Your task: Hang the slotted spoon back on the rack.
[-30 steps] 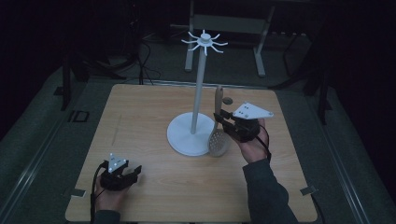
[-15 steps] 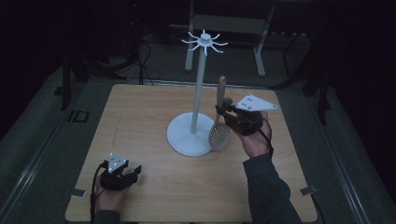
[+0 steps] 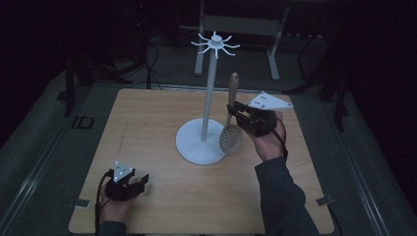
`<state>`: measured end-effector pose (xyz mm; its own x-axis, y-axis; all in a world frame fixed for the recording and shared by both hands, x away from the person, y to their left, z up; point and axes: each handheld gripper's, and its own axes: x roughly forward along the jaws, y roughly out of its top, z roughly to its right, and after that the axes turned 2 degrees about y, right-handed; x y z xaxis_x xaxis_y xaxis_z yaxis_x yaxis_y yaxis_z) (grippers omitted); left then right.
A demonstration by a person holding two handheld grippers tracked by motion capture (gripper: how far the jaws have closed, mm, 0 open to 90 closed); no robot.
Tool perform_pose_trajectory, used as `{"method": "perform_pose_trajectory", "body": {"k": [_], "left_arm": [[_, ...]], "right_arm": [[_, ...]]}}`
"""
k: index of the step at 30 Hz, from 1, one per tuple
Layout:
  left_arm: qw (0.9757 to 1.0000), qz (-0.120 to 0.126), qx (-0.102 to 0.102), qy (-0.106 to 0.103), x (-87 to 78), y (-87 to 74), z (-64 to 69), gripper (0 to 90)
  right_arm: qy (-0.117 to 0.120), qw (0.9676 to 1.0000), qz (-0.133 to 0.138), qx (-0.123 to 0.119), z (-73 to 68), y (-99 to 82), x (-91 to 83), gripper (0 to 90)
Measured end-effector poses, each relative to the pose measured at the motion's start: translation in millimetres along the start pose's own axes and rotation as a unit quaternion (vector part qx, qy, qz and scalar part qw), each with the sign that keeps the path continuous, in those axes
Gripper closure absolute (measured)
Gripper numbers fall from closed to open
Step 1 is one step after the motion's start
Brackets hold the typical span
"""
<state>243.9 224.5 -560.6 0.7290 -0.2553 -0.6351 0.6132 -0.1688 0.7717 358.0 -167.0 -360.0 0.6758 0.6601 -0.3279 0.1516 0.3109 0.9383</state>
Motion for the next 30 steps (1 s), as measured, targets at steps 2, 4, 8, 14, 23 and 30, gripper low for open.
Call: {"method": "perform_pose_trajectory", "body": {"k": [2, 4, 8, 14, 23, 30], "left_arm": [[1.0000, 0.000, 0.000, 0.000, 0.0, 0.0, -0.1, 41.9], [1.0000, 0.000, 0.000, 0.000, 0.1, -0.1, 0.1, 41.9], [1.0000, -0.001, 0.001, 0.001, 0.6, -0.1, 0.3, 41.9], [1.0000, -0.002, 0.001, 0.000, 0.8, -0.2, 0.7, 41.9], [1.0000, -0.002, 0.001, 0.000, 0.8, -0.2, 0.5, 41.9], [1.0000, 0.000, 0.000, 0.001, 0.7, -0.2, 0.0, 41.9]], "right_arm": [[-0.002, 1.0000, 0.001, 0.001, 2.0, 2.3, -1.9, 75.3], [-0.002, 1.0000, 0.001, 0.001, 2.8, 2.8, -2.4, 75.3], [-0.004, 1.0000, 0.002, 0.007, 6.9, 5.5, -3.9, 75.3], [-0.004, 0.9999, 0.004, 0.009, 10.7, 12.2, -5.7, 75.3], [-0.004, 1.0000, 0.001, 0.007, 15.2, 22.2, -5.7, 75.3], [-0.005, 1.0000, -0.003, 0.007, 17.2, 27.3, -3.1, 75.3]]}}
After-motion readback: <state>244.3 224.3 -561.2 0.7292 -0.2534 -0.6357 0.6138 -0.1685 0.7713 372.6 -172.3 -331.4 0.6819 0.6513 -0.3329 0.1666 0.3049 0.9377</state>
